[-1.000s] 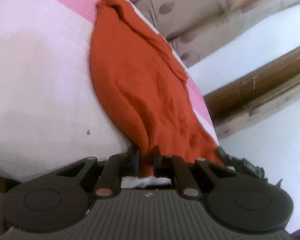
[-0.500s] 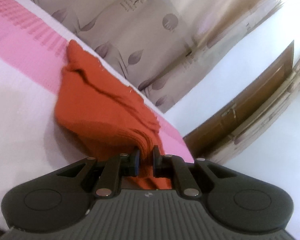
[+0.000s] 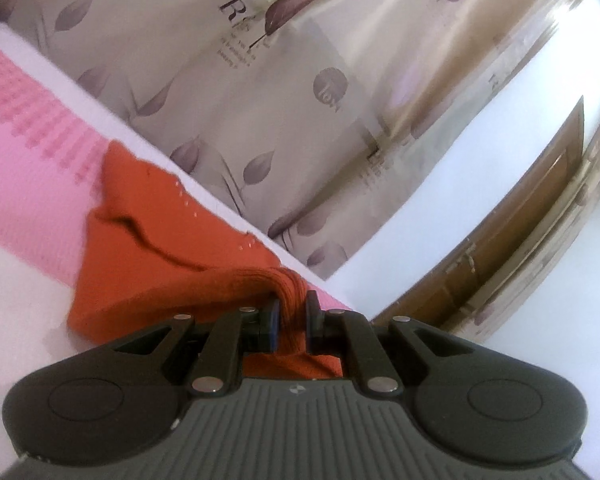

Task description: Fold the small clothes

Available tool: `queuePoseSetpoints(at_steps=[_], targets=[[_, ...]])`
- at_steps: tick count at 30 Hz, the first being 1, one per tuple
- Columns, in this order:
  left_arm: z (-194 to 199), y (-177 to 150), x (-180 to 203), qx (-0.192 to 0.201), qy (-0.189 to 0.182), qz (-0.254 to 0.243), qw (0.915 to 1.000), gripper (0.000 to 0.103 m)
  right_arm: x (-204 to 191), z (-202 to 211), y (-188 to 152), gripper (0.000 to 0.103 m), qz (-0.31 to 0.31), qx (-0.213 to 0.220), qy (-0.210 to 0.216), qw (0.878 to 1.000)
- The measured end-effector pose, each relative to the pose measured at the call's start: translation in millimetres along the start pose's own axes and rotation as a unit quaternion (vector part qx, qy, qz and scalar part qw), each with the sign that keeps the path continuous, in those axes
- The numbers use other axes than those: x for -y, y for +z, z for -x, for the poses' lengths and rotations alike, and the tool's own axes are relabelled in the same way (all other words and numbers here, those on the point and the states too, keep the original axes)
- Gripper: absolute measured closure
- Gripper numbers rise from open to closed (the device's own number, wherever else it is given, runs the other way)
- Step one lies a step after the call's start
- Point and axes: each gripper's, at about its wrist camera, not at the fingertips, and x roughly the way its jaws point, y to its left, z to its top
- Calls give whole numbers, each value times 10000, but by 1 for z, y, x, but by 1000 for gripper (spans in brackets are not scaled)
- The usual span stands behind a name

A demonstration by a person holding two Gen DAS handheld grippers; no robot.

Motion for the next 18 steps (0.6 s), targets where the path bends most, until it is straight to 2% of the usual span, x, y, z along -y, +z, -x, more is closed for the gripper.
queuePoseSetpoints(at_steps=[10,13,15,16,17,18], targets=[[-38,27,-10,156,343,-65,9993,92,-3,-33,49,92,325,146,-90,9993],[-43,26,-14,150,379,47,9992,92,-6,-32,53,90,732,142,-589,9955],[-41,24,-15,138,361,47,9992,92,-5,-32,52,89,975,-98,-773,9922],[-40,22,-15,121,363,40,9993,92,-5,-32,51,79,1154,-195,-998,9881],[-39,21,-15,97,374,34,9992,92,-3,-33,49,57,1323,-267,-1205,9835],[-38,19,-16,62,388,46,9992,92,0,-35,48,43,1404,-403,-1237,9815]])
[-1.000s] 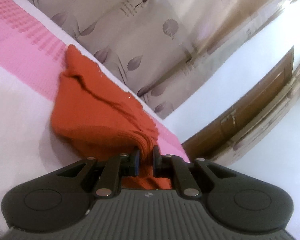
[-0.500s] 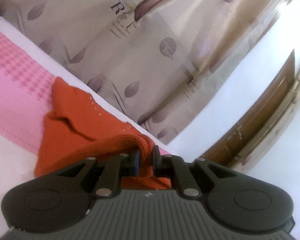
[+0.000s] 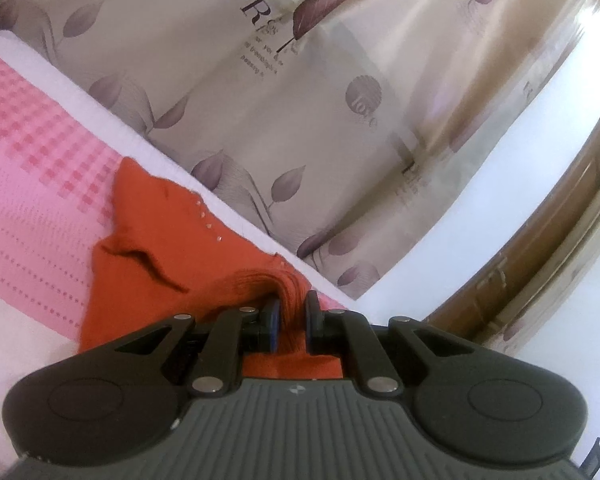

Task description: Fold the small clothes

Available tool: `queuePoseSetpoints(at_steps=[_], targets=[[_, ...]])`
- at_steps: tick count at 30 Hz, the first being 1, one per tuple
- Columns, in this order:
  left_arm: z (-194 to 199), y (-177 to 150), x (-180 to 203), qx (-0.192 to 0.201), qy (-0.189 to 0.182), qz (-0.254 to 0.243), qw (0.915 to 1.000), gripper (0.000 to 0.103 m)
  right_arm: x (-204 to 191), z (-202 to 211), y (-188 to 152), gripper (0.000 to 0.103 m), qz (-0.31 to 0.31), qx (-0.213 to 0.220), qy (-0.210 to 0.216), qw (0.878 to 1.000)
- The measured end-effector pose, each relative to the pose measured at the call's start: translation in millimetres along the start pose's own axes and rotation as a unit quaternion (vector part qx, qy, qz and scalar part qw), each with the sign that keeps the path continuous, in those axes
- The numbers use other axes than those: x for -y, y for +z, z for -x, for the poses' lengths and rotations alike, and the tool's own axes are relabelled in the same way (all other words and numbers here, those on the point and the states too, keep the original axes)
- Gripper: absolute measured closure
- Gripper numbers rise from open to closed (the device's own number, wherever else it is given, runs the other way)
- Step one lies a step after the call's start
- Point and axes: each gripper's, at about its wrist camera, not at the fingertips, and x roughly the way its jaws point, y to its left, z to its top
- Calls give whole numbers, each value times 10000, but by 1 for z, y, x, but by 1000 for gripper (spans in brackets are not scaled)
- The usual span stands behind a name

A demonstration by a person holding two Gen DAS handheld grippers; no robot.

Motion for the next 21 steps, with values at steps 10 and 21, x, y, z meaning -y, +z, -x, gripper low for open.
queuePoseSetpoints(at_steps=[10,21], targets=[[9,-12,-10,-122,172,165,9996,91,-8,-65,-22,17,1875,-1221,-727,9719],[2,-11,-19,-122,295,240,9992,91,-38,-92,-53,89,3346,-1617,-1225,9203]])
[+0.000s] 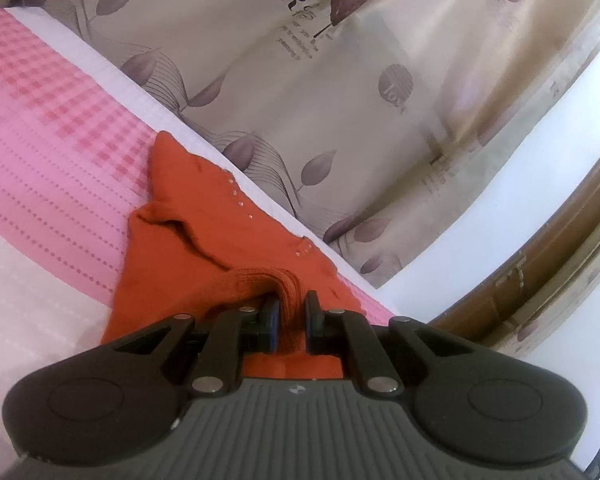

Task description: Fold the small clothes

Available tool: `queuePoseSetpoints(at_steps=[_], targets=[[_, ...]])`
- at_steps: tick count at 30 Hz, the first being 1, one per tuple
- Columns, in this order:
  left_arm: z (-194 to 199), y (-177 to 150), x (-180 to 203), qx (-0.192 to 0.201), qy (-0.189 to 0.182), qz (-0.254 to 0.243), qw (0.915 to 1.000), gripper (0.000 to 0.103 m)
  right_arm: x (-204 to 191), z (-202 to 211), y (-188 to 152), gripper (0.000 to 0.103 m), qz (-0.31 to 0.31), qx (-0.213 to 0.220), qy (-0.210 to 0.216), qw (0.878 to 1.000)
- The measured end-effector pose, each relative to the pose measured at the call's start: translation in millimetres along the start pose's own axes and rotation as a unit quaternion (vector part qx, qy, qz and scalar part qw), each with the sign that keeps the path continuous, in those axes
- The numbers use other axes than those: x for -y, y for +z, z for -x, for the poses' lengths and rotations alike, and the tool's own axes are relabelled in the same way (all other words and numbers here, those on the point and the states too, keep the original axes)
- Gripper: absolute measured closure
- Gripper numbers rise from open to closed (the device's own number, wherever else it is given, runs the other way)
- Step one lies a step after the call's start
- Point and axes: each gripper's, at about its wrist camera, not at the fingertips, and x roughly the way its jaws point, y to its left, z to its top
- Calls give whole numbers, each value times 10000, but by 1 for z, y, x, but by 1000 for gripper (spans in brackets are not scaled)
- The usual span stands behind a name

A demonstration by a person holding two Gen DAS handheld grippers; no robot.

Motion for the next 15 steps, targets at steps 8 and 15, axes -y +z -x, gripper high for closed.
queuePoseSetpoints(at_steps=[8,15], targets=[[-3,15,11,193,-54,-170,9997,91,15,27,12,95,-429,776,-282,9957],[-12,25,20,256,-50,-343,9991,91,29,29,28,96,-664,909,-267,9933]])
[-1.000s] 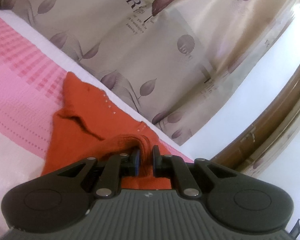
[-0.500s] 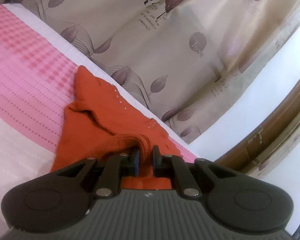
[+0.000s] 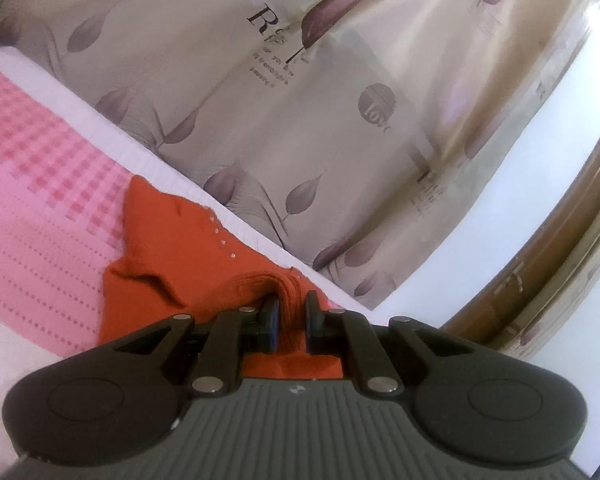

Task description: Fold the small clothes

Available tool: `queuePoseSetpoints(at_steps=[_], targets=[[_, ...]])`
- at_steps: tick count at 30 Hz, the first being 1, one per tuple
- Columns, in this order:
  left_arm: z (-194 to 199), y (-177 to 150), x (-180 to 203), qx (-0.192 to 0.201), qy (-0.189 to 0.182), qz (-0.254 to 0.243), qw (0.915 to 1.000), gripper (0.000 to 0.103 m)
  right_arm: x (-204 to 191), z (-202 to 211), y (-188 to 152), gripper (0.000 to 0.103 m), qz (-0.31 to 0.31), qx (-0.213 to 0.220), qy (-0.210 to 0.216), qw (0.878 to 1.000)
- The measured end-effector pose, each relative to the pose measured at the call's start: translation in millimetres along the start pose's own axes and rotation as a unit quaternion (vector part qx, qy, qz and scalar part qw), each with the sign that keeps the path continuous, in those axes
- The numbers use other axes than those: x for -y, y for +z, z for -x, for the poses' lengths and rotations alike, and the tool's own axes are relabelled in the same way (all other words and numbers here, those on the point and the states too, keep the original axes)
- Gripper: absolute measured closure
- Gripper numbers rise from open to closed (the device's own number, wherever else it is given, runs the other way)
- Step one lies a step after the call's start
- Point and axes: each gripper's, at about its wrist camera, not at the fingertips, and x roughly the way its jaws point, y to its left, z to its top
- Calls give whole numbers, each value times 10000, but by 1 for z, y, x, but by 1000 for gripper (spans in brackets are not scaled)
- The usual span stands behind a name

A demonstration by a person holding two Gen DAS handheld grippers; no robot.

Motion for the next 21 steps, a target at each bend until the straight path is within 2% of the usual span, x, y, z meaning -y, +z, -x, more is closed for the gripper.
queuePoseSetpoints(at_steps=[3,4,6,8,12,15,18,19,21], targets=[[-1,-2,-2,-79,12,58,10000,91,21,-6,0,95,-744,-186,515,9957],[1,-3,-3,-77,33,41,10000,91,26,-9,-2,91,-849,-303,657,9938],[4,-6,-6,-82,39,95,9999,91,23,-15,-5,81,-601,-455,474,9960],[7,-9,-10,-80,70,177,9998,91,16,-23,-9,71,-371,-613,543,9960],[9,-12,-16,-113,122,247,9996,91,-2,-45,-17,71,375,-956,236,9944],[8,-12,-18,-145,156,221,9995,91,-16,-52,-15,64,938,-1064,146,9898],[8,-12,-19,-130,163,222,9995,91,-23,-53,-15,74,1258,-1121,149,9856],[7,-13,-18,-126,166,211,9996,91,-25,-53,-15,85,1313,-1135,181,9847],[7,-13,-18,-123,169,188,9996,91,-32,-52,-14,93,1487,-1137,105,9823]])
